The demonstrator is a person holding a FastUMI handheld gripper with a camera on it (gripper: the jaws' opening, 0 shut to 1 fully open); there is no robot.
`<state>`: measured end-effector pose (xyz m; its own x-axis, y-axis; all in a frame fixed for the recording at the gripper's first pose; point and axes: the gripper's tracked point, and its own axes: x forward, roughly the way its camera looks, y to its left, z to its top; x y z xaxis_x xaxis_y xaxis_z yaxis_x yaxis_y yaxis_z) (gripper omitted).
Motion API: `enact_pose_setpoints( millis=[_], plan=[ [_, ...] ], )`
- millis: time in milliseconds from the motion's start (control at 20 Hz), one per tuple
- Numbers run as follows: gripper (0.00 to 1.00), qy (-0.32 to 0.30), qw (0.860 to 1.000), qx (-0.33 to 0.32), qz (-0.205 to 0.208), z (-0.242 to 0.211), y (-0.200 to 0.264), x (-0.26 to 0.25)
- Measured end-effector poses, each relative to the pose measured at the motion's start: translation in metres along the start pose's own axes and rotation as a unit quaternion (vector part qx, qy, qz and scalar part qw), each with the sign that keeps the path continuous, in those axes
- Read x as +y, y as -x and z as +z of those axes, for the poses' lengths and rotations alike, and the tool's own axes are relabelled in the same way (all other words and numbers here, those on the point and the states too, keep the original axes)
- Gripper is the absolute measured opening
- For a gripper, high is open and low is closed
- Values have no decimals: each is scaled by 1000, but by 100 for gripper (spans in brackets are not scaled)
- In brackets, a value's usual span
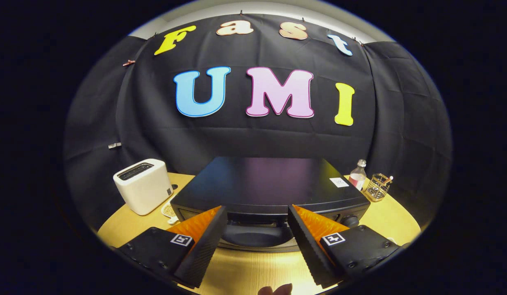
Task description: Open the toaster oven, put the food inside, and close the toaster oven door.
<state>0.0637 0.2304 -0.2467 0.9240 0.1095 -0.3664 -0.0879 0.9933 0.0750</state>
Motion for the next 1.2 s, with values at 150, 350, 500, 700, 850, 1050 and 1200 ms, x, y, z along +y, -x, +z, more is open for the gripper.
enact_pose_setpoints(
  millis=[150,350,500,700,850,1050,1200],
  plan=[
    [99,-9,1000,11,-18,-7,-6,-4],
    [98,-9,1000,15,-17,-13,1,-3],
    [98,-13,999,28,-18,-21,11,-7],
    [98,-11,999,36,-14,-37,35,-4],
    [98,-14,998,54,-15,-57,51,-4],
    [98,-8,997,71,-13,-78,67,-4],
    [98,-3,996,86,-13,-94,76,-3]
  ],
)
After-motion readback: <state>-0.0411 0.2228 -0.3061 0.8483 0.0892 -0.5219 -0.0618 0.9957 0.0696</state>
